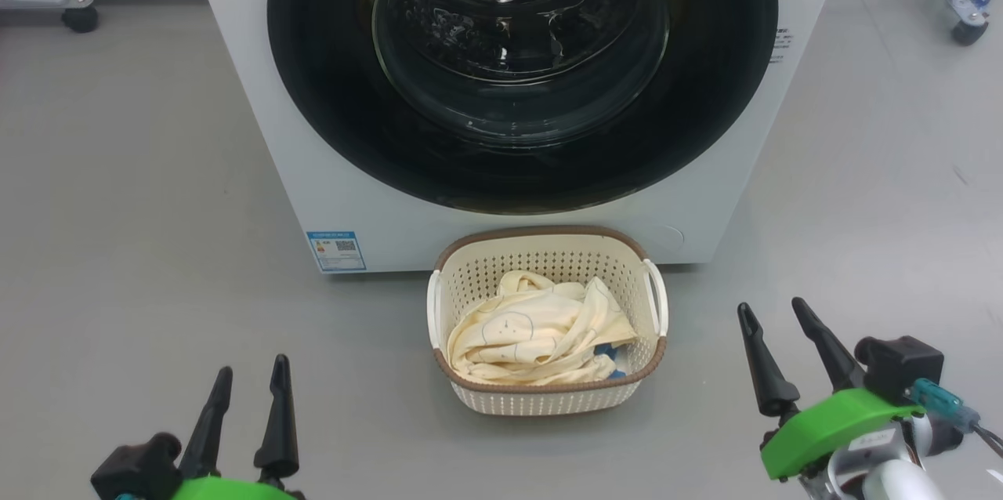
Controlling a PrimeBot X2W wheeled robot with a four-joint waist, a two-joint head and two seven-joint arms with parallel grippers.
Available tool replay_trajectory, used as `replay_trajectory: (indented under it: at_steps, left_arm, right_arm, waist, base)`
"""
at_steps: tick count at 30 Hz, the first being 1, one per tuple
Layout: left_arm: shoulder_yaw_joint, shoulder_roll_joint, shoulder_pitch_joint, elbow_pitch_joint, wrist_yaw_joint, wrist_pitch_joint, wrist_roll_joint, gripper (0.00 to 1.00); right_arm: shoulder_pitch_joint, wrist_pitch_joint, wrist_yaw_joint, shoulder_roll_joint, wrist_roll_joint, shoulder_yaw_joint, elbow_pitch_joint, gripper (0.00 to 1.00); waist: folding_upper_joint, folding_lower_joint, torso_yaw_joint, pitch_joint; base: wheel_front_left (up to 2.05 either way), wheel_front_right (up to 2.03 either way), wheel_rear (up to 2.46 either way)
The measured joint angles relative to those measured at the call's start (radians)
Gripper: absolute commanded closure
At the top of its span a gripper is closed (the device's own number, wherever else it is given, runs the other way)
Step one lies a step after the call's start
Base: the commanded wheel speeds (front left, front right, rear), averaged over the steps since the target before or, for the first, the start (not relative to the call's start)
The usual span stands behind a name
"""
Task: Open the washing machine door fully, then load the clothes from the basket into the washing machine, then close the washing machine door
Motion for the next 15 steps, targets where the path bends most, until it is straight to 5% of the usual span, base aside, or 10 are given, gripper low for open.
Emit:
replay_trajectory:
  at_steps: [15]
  left_arm:
    - [-0.009, 0.016, 0.021, -0.038, 0.000, -0.042, 0.173, 0.00]
  right_arm:
    - [0.007, -0.044, 0.000, 0.012, -0.140, -0.014, -0.015, 0.00]
  waist:
    - [0.0000, 0.0000, -0.009, 0.003]
  base:
    - [0.00, 0.00, 0.00]
